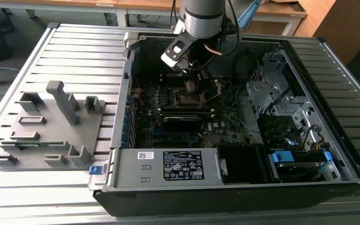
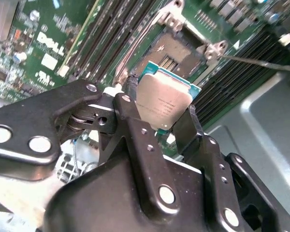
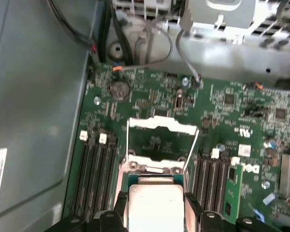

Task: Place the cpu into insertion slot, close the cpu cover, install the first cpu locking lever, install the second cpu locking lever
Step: 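Place the cpu into insertion slot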

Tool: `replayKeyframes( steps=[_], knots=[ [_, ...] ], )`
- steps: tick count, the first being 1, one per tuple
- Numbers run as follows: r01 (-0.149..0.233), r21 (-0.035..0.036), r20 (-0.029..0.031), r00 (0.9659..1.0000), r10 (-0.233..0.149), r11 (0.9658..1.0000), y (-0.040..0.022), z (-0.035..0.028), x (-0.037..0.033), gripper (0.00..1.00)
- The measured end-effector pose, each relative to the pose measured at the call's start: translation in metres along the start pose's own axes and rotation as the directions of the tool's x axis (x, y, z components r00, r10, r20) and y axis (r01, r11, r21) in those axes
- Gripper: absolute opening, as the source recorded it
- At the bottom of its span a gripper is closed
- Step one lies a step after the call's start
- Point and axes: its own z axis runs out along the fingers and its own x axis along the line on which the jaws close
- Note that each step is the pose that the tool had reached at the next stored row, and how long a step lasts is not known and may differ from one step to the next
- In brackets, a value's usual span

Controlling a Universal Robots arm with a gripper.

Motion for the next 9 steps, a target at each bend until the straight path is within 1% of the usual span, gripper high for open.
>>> replayKeyframes(
  steps=[2,3,5,7,8,9],
  knots=[
    [-0.001,0.0255,-0.0028,1.0,0.001,0.9997,0.0001,0.0003,-0.0001,0.54],
    [-0.001,0.0344,-0.0038,1.0,0.001,0.9994,0.0001,0.0004,-0.0001,0.54],
    [-0.001,0.0378,-0.0039,1.0,0.001,0.9993,0.0001,0.0002,-0.0001,0.54],
    [-0.001,0.0395,-0.0044,1.0,0.001,0.9992,0.0001,0.0004,-0.0001,0.54],
    [-0.006,0.0395,-0.0041,1.0,0.006,0.9992,0.0001,0.0005,-0.0001,0.54],
    [-0.02,0.039,-0.0035,0.9998,0.02,0.999,0.0001,0.0008,-0.0001,0.54]
  ],
)
